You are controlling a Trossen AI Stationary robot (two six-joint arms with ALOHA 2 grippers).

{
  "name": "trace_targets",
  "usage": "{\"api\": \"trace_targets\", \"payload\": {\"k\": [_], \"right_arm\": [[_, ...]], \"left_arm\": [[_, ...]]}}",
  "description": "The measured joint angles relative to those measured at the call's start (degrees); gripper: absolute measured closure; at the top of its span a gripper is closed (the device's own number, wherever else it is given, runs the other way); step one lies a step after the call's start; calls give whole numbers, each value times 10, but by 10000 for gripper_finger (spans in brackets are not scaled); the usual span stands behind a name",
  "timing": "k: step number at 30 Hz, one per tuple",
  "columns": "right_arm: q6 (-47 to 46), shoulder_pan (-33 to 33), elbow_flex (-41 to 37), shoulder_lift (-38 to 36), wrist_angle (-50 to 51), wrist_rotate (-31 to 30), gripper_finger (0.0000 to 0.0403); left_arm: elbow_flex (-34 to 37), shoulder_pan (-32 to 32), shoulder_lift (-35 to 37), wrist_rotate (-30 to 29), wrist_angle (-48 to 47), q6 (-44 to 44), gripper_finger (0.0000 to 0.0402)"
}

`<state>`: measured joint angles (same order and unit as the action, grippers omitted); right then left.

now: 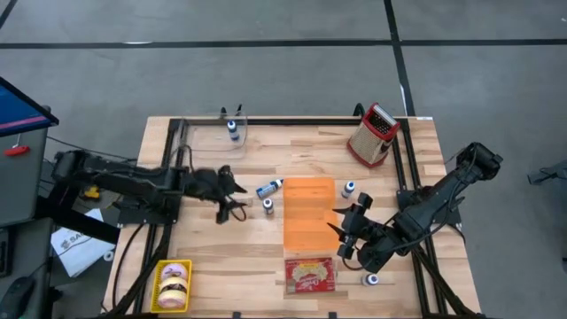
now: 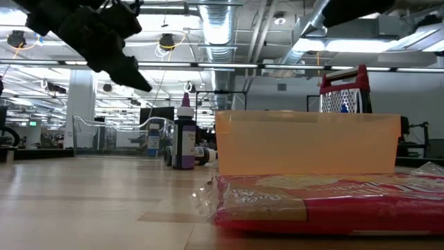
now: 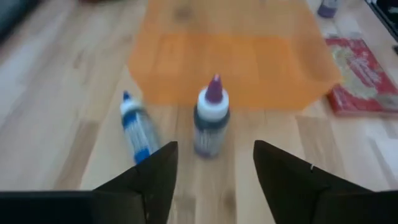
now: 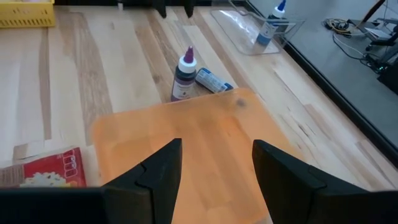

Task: Pick & Place Food Item
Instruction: Put the right blue food coloring bottle into the transparent bin

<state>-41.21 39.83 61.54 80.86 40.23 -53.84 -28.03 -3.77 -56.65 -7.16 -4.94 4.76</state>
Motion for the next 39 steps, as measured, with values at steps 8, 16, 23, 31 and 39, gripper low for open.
{"api": "trace_targets", "payload": {"k": [8, 16, 23, 31, 39], "right_arm": [[17, -1, 11, 0, 1, 0, 214], [24, -11, 11, 0, 1, 0, 214], [27, -10, 11, 0, 4, 4, 214], [27, -10, 11, 0, 6, 7, 214], [28, -10, 11, 0, 6, 7, 214]], "left_arm": [[-18, -45, -104, -29, 95, 29, 155], [-61, -17, -190, -26, 111, 30, 153], [-72, 13, -224, 20, 110, 46, 151], [-73, 16, -226, 21, 115, 46, 157], [-73, 16, -254, 27, 145, 46, 167]]}}
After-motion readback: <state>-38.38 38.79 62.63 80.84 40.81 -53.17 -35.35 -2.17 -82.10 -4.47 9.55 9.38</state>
